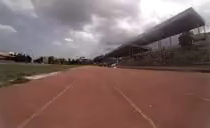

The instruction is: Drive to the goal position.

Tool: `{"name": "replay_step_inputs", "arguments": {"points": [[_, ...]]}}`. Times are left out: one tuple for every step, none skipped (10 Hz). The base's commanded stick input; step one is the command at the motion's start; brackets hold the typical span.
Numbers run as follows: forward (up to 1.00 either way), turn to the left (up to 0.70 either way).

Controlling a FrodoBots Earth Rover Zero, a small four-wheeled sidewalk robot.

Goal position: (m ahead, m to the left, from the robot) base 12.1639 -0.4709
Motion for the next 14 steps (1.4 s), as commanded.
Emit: {"name": "replay_step_inputs", "arguments": {"points": [[0.45, 0.0], [0.45, 0.0], [0.45, 0.0], [0.45, 0.0], [0.45, 0.0], [0.45, 0.0], [0.45, 0.0], [0.45, 0.0], [0.45, 0.0], [0.45, 0.0], [0.45, 0.0], [0.45, 0.0], [0.45, 0.0], [0.45, 0.0]]}}
